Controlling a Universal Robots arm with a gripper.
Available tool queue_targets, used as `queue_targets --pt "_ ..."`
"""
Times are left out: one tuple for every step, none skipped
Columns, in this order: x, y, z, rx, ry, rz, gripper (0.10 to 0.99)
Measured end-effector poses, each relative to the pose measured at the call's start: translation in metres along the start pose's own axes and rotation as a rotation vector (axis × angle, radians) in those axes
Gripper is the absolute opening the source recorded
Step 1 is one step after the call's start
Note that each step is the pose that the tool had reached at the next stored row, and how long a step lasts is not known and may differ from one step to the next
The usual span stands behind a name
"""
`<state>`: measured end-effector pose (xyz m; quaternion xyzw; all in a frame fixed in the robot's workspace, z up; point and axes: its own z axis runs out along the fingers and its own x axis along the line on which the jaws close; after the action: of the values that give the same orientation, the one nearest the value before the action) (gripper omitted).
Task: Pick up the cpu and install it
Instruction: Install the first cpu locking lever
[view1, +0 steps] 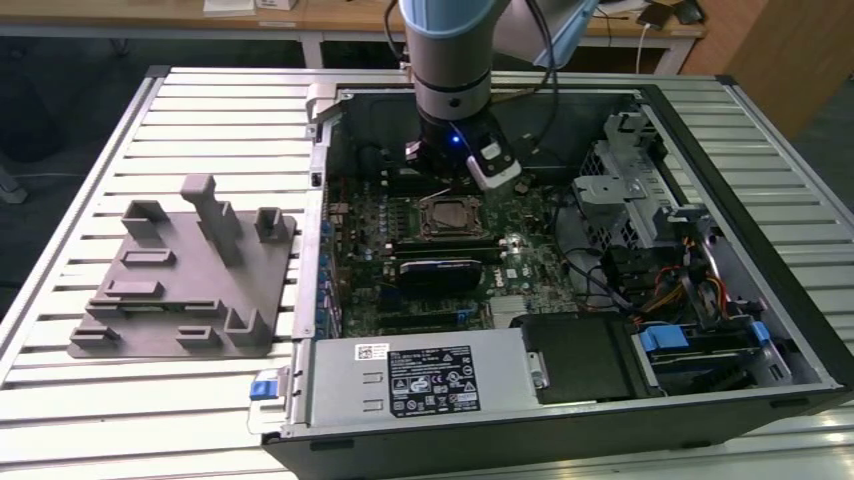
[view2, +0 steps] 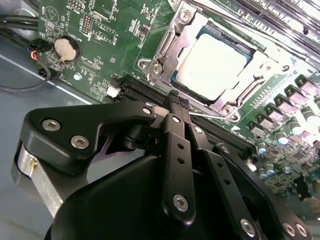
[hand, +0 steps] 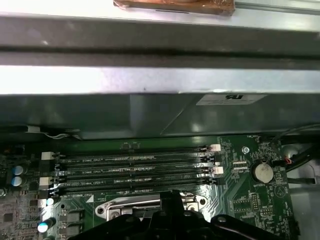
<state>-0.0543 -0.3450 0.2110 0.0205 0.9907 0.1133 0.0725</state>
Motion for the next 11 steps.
queue_targets --pt "0.0002 -0.0003 0.0014 0.000 -0.0004 0.000 0.106" --pt "0.0004 -0.0005 0.0026 0.001 -0.0007 0.000 0.106" --pt "0.0006 -0.0005 0.0036 0.002 -0.0008 0.000 0.106" --pt "0.0007 -0.0003 0.0043 0.003 -0.0009 -0.001 0.106" --pt "0.0008 0.0002 0.0049 0.006 -0.0009 -0.001 0.106" --pt "0.0008 0.0008 0.0052 0.012 -0.0010 -0.002 0.106" --pt "0.0009 0.0015 0.0055 0.018 -0.0012 -0.003 0.106" --pt "0.0010 0.0025 0.0059 0.026 -0.0014 -0.004 0.106" --pt "0.0010 0.0035 0.0063 0.032 -0.0015 -0.005 0.106" --pt "0.0011 0.0046 0.0067 0.036 -0.0017 -0.006 0.106" --pt "0.0012 0.0056 0.0072 0.038 -0.0017 -0.006 0.106"
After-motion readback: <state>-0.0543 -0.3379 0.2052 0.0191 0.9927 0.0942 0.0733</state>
